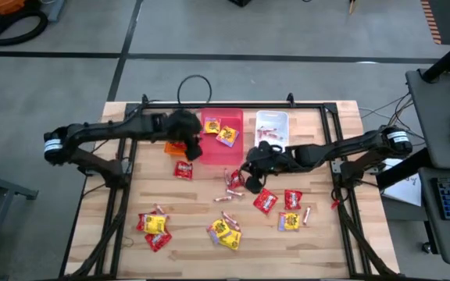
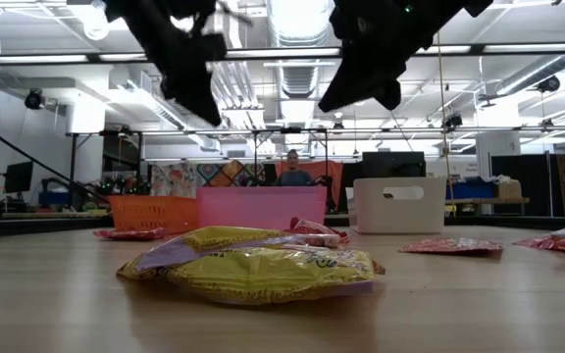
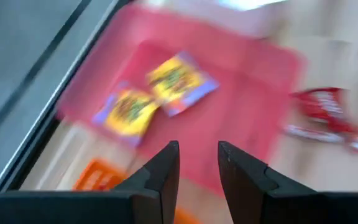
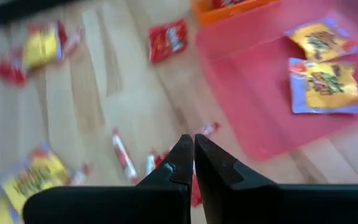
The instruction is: Organize candy in baskets
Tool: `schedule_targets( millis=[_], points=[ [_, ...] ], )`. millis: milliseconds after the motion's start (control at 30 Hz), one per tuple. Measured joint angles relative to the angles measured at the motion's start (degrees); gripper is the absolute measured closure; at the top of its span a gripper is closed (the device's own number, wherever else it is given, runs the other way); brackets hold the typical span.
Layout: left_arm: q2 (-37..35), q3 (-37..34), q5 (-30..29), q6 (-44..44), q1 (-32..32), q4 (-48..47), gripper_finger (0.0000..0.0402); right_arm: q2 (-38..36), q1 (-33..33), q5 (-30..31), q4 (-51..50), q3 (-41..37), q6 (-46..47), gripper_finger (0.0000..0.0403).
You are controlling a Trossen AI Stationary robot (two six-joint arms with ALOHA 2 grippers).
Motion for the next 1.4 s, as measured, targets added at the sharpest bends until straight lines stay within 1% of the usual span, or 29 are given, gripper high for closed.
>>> schedule_targets(
  millis=[133, 200, 300, 367, 533, 633, 800, 933, 1233, 1400],
  points=[
    [-1.3, -0.1, 0.0, 2.9, -7.8, 2.0, 0.0308, 3.4, 2.5, -0.1, 0.0, 0.0, -9.2, 0.0394],
    [-1.5, -0.1, 0.0, 3.5, -11.2, 2.9, 0.0308, 5.3, 3.4, -0.1, 0.3, 0.0, -12.1, 0.0394],
    [-1.6, -0.3, 0.0, 4.1, -15.8, 3.1, 0.0308, 7.4, 4.5, -0.5, 0.9, -0.1, -13.1, 0.0392],
    [-1.6, -0.8, 0.0, 4.3, -18.3, 3.8, 0.0308, 8.4, 4.9, -2.2, 1.1, -0.1, -13.0, 0.0387],
    [-1.5, -4.4, -0.1, 4.0, -22.7, 9.0, 0.0308, 11.2, 5.6, -2.6, 1.0, -0.1, -10.0, 0.0357],
    [-1.5, -7.1, -0.1, 3.2, -24.0, 11.7, 0.0308, 13.2, 5.7, -2.6, 1.0, -0.1, -8.5, 0.0345],
    [-1.7, -9.5, -0.2, -0.1, -24.5, 13.9, 0.0308, 17.1, 5.7, -2.6, 3.0, -0.1, -7.6, 0.0341],
    [-1.7, -9.9, -0.2, -0.9, -24.5, 14.6, 0.0308, 18.9, 5.7, -2.7, 3.8, -0.1, -6.2, 0.0341],
    [-1.7, -9.9, -0.2, -0.5, -24.5, 17.6, 0.0308, 19.1, 6.4, -2.6, 6.2, 0.0, -5.5, 0.0327],
    [-1.6, -9.9, -0.2, 0.4, -24.5, 18.5, 0.0308, 21.6, 6.3, -1.9, 7.7, 0.0, -4.9, 0.0327]
  ],
)
